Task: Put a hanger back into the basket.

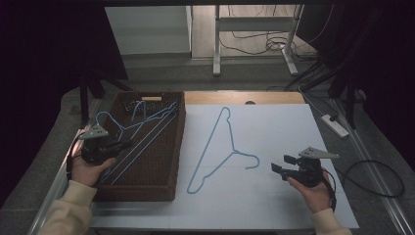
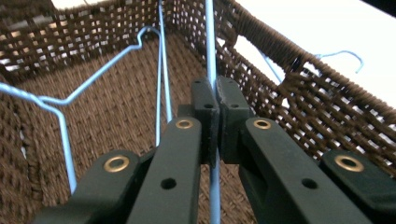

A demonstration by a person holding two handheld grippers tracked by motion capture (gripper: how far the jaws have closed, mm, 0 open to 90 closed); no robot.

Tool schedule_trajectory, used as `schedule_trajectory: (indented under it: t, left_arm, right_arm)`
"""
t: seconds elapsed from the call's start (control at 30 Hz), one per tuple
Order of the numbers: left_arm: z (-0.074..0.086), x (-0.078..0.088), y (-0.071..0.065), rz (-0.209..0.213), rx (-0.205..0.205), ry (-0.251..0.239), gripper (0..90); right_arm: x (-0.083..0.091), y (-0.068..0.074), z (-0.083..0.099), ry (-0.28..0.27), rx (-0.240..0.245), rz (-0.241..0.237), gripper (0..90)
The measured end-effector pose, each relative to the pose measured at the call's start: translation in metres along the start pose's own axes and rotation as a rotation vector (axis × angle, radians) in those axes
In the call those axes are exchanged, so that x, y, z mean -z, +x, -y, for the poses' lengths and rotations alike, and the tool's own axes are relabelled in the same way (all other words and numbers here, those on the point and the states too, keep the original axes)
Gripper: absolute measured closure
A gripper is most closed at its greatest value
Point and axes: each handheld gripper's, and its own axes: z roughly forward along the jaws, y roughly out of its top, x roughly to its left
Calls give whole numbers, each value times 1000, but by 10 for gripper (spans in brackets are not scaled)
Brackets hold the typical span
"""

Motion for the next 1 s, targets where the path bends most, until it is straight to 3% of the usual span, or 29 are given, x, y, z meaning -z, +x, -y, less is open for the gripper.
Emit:
schedule_trajectory:
  t: [0.3,0.47,0.6,0.77,0.83,0.87,0.97,1.0]
  left_arm:
    - [2,-13,1,-16,9,90,876]
    - [4,-17,6,-35,53,137,875]
    - [6,-21,13,-104,121,203,873]
    - [6,-24,18,-192,166,233,852]
    - [6,-23,18,-242,172,226,758]
    - [5,-23,17,-261,172,221,654]
    - [4,-21,16,-264,167,192,507]
    - [3,-19,14,-263,159,168,507]
  right_arm:
    - [0,0,0,1,1,-1,327]
    - [1,0,0,-1,3,-2,327]
    - [2,0,0,-2,0,-2,327]
    - [2,0,0,-1,2,-2,327]
    - [1,0,0,-1,2,-3,327]
    - [1,0,0,-2,2,-3,327]
    - [1,1,0,-3,3,-3,327]
    - [1,1,0,-3,3,-3,327]
